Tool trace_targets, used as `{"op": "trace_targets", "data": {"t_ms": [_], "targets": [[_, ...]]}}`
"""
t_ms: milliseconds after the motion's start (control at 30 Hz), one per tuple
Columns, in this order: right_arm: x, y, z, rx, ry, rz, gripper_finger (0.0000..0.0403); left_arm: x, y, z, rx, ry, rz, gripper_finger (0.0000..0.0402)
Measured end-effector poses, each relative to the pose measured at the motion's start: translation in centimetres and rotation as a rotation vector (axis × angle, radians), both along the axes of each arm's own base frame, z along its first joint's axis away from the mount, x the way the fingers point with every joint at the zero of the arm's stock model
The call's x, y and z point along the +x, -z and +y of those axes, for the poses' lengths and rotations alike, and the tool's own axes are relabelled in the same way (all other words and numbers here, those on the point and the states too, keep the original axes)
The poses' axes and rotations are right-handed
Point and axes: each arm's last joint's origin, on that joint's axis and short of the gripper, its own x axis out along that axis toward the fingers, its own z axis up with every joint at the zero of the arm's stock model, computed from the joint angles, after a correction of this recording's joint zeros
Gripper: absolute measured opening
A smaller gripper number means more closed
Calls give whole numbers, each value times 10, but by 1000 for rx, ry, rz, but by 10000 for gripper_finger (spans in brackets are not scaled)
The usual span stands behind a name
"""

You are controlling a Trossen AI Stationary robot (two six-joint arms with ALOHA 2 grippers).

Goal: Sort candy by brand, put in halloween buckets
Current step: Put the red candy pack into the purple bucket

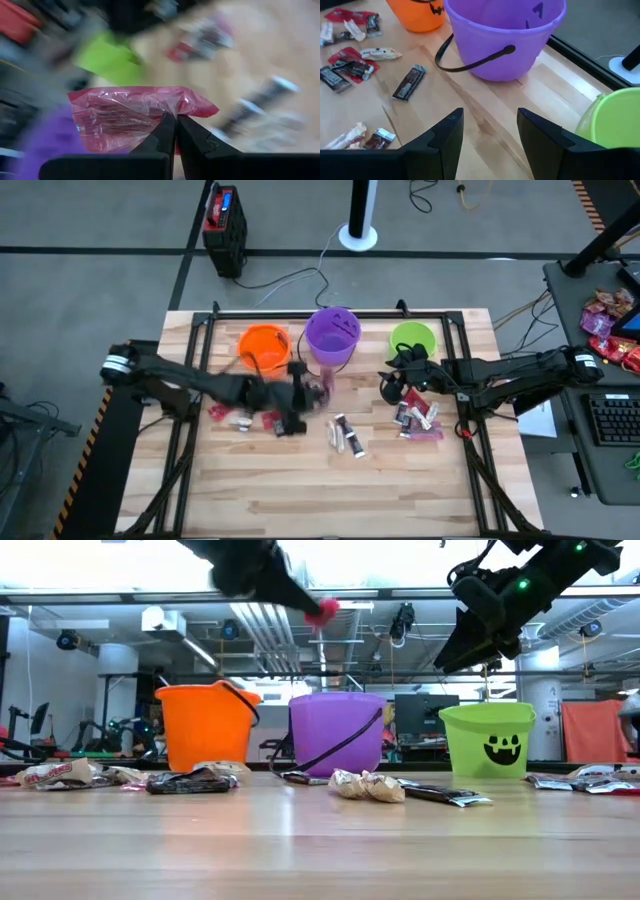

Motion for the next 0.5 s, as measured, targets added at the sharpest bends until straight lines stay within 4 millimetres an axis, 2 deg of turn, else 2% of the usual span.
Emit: {"op": "trace_targets", "data": {"t_ms": [100, 267, 367, 500], "targets": [[0, 0, 0, -3, -2, -4, 178, -2, -15, 39, 9, -30, -67, 0], [0, 0, 0, -5, -4, -2, 178, -3, -9, 109, -51, -134, -78, 0], [0, 0, -1, -14, -7, 4, 178, 2, -3, 136, -119, -152, -65, 0], [0, -1, -1, -34, 17, 5, 178, 15, 2, 158, -161, -168, -4, 0]]}}
